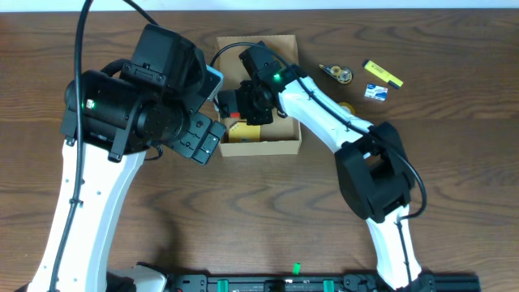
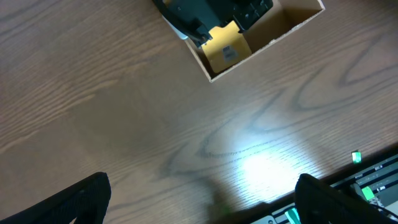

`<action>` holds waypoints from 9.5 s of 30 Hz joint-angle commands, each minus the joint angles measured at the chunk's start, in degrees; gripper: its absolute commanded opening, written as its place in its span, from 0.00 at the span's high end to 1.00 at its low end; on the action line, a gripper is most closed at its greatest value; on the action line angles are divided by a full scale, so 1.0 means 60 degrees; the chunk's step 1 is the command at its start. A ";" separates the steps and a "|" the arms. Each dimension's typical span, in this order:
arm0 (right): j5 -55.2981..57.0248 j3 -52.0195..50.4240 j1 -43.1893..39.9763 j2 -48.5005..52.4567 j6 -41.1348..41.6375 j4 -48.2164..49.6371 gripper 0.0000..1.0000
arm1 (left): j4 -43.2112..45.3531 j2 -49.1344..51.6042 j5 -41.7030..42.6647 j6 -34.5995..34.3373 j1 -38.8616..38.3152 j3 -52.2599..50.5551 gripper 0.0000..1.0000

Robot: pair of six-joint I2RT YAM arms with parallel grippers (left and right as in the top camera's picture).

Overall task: Pack container
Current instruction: 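Lower the stapler into the box beside the notepad and release, then move the right gripper to the clear tape roll and grasp it, then carry the tape roll left over the box with the right gripper, then lower the tape roll into the box's right side and release, then move the right gripper back right toward the staples box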

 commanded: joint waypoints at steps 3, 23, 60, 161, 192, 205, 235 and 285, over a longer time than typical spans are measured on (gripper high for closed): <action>-0.0153 0.0000 -0.0073 0.0160 0.0058 0.0113 0.82 | -0.0237 -0.0095 -0.0040 0.0069 0.0011 0.0153 0.05; -0.0153 0.0000 -0.0055 0.0160 0.0204 0.0219 0.50 | -0.0237 -0.0095 -0.0040 0.0069 0.0011 0.0153 0.05; 0.4095 0.0058 -0.2237 -0.3898 0.8266 -0.1676 0.34 | -0.0237 -0.0095 -0.0044 0.0069 0.0011 0.0153 0.05; 0.2087 -0.0026 -0.2947 -0.3621 1.0786 -0.1413 0.90 | -0.0237 -0.0095 -0.0044 0.0069 0.0011 0.0153 0.05; 0.2670 -0.0550 -0.0750 -0.1639 1.1453 -0.1807 0.92 | -0.0237 -0.0095 -0.0044 0.0069 0.0011 0.0153 0.05; 0.2918 -0.0550 -0.0754 -0.1191 1.1522 -0.1512 0.92 | -0.0237 -0.0095 -0.0040 0.0069 0.0011 0.0153 0.05; 0.3858 -0.0550 -0.0441 -0.1188 1.3522 -0.1468 0.55 | -0.0240 -0.0095 -0.0044 0.0069 0.0011 0.0153 0.05; 0.3581 -0.0193 -0.4029 -0.4291 0.8852 -0.0645 0.19 | -0.0237 -0.0095 -0.0044 0.0069 0.0011 0.0153 0.05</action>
